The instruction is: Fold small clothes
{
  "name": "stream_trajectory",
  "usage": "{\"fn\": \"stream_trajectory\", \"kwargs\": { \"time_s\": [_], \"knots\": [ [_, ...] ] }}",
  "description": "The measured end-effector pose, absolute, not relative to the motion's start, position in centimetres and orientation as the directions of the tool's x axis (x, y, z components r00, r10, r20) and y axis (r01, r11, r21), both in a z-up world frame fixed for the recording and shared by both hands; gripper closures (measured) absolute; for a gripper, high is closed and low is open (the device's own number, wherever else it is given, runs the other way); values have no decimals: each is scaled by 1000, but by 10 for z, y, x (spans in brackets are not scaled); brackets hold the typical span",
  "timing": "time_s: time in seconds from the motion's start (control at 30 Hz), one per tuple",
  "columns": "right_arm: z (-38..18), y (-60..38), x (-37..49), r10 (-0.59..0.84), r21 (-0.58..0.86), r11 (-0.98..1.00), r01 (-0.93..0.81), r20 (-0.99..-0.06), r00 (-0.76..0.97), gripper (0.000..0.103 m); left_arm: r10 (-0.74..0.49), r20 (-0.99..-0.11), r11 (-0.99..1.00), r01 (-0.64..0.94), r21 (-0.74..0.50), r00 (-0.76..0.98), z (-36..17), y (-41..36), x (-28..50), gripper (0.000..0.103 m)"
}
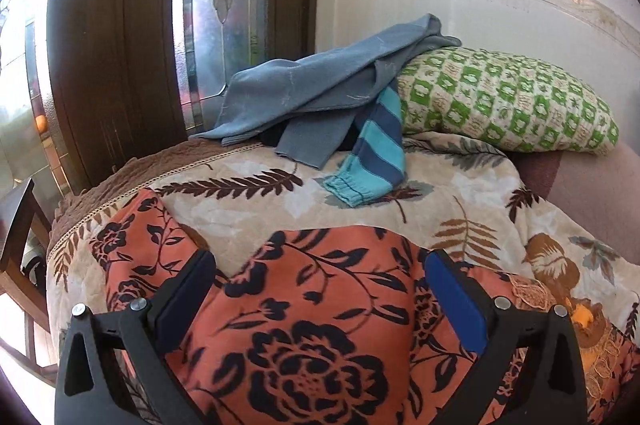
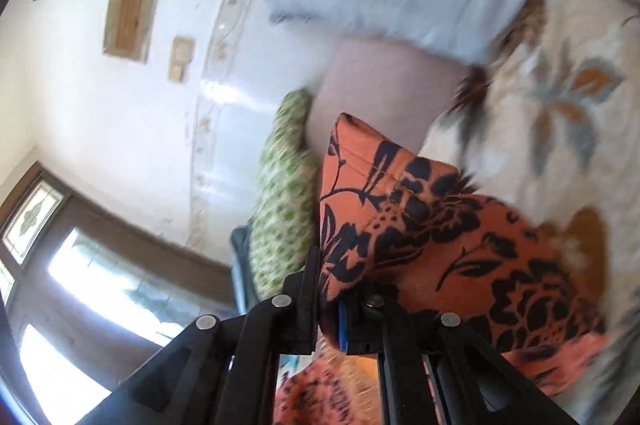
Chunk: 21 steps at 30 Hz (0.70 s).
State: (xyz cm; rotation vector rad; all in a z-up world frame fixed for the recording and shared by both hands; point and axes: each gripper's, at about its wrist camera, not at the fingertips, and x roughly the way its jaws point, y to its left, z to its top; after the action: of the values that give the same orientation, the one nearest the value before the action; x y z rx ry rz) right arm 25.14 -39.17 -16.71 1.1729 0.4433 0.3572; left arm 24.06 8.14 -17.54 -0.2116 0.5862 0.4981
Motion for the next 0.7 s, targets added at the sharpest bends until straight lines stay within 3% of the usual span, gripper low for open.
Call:
{"fn": "stream_trajectory", "kwargs": {
  "time_s": [0.17, 0.27, 0.3, 0.37, 0.4, 0.53, 0.7],
  "knots": [
    [-172, -230, 308, 682, 940, 329, -95, -167, 712, 96, 424, -593, 814, -575, -83, 685, -177, 128, 236, 0],
    [-196, -147, 326, 714, 906, 421, -27, -313, 627, 88, 418, -621, 785, -608, -120, 663, -179, 152, 234, 0],
    [-205, -124, 329, 706, 873, 488, -6, -391, 591, 82, 411, -633, 778, -615, -131, 656, -181, 159, 233, 0],
    [-224, -88, 338, 713, 822, 569, 12, -501, 491, 39, 403, -650, 769, -624, -142, 645, -183, 166, 232, 0],
    [-230, -78, 338, 718, 814, 581, 3, -515, 469, 34, 400, -655, 768, -625, -141, 641, -184, 168, 232, 0],
    [-228, -65, 321, 687, 736, 673, -73, -586, 429, 33, 402, -664, 769, -626, -128, 630, -184, 171, 230, 0],
    [-211, -124, 304, 562, 646, 762, -38, -631, 535, 33, 393, -669, 763, -630, -146, 631, -180, 175, 222, 0]
  ]
}}
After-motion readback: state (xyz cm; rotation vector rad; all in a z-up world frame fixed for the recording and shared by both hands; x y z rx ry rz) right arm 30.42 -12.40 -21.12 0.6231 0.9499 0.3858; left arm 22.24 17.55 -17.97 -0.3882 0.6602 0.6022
